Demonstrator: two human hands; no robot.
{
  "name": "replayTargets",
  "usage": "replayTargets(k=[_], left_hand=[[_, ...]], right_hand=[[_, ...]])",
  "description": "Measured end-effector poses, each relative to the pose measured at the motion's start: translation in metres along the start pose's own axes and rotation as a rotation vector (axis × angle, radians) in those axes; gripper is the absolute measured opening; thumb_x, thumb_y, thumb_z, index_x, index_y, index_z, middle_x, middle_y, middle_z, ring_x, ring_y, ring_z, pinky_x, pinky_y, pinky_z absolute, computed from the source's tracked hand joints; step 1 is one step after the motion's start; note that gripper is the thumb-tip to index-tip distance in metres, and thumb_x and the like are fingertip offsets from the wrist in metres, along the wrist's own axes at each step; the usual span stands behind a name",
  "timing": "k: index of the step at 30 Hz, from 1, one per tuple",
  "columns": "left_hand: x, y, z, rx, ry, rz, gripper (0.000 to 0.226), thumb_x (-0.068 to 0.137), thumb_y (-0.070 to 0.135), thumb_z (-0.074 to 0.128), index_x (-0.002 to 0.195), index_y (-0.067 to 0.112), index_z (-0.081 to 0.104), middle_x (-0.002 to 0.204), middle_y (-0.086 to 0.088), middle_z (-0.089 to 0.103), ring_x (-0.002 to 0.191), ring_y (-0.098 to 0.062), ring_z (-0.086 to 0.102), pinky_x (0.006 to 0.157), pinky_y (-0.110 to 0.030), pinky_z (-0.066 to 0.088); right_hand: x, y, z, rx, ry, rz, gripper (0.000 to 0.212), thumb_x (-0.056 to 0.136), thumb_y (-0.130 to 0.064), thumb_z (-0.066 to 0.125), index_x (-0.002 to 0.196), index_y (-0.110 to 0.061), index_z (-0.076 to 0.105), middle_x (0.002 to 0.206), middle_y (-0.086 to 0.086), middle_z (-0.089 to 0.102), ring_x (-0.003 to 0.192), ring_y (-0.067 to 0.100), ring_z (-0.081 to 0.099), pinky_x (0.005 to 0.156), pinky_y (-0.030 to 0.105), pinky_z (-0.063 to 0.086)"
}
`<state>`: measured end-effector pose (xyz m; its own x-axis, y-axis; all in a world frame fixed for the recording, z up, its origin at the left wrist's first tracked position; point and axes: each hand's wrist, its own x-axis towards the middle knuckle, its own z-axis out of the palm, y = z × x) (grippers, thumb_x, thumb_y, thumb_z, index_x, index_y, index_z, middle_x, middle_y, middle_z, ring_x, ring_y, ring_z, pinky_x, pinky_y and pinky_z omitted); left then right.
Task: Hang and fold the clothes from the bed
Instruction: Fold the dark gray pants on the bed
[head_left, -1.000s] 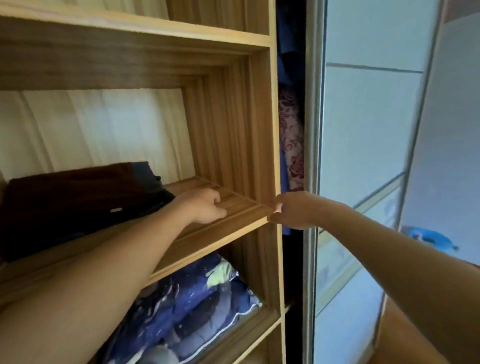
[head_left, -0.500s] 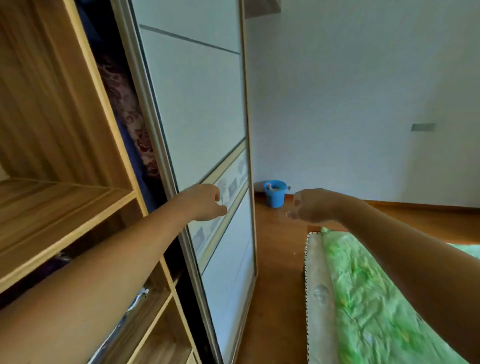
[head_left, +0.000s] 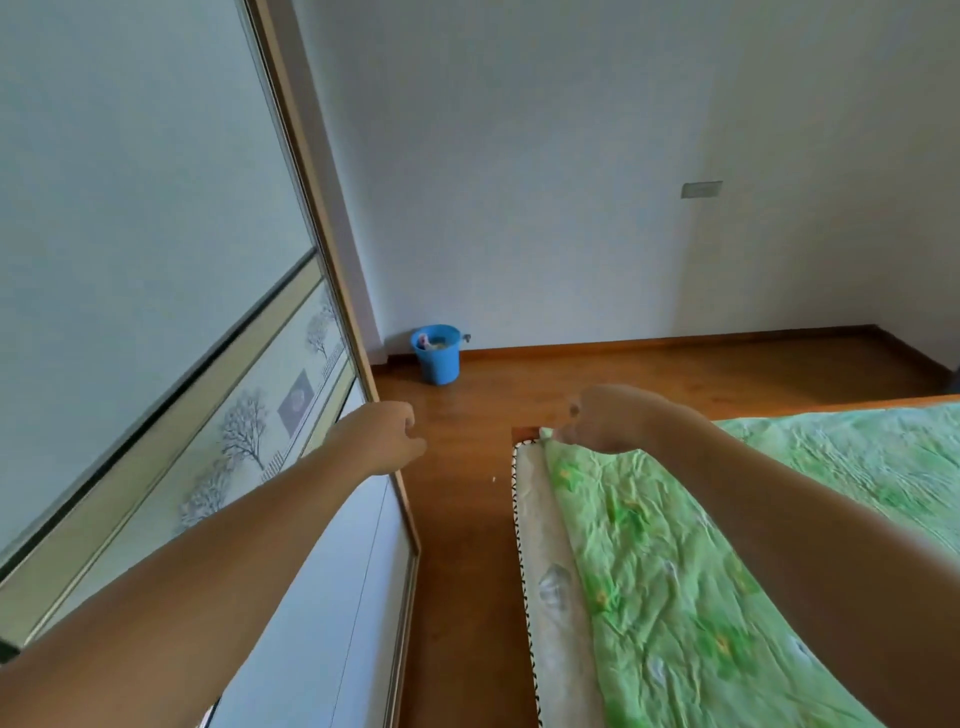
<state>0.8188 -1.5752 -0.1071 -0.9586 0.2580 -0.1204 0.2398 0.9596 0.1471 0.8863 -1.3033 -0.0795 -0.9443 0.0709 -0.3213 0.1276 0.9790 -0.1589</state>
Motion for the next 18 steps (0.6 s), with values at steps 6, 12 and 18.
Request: replayTargets(k=[6,12,18], left_hand=[[0.116,-0.006,-0.001,-0.012,-0.053,-0.025,0.045,0.091,0.045,0.06,0.13,0.024,0.057,0.124,-0.001,0.062,0.109,-0.021,0.058,0.089,-0.035,0.05],[0.223,-0.017,-0.007,0.008,-0.063,-0.002,0.041,0.094,0.043,0.058,0.129,0.022,0.056,0.121,-0.001,0.062,0.105,-0.02,0.059,0.087,-0.035,0.051],[0.34,-0.018,0.0,0.076,0.0,0.1,0.021,0.093,0.04,0.055,0.101,0.022,0.061,0.091,0.002,0.062,0.082,-0.017,0.059,0.071,-0.035,0.054]], right_hand=[[0.113,0.011,-0.027,-0.016,-0.036,0.01,0.054,0.099,-0.048,0.051,0.144,-0.017,0.051,0.145,0.009,0.054,0.129,0.031,0.053,0.104,0.044,0.046],[0.212,0.009,-0.045,-0.022,-0.055,0.033,0.054,0.095,-0.051,0.054,0.14,-0.022,0.055,0.139,0.006,0.059,0.124,0.029,0.056,0.101,0.044,0.05],[0.309,0.014,-0.061,0.025,-0.042,0.143,0.055,0.092,-0.046,0.055,0.141,-0.021,0.054,0.134,0.003,0.061,0.115,0.027,0.06,0.096,0.043,0.053]])
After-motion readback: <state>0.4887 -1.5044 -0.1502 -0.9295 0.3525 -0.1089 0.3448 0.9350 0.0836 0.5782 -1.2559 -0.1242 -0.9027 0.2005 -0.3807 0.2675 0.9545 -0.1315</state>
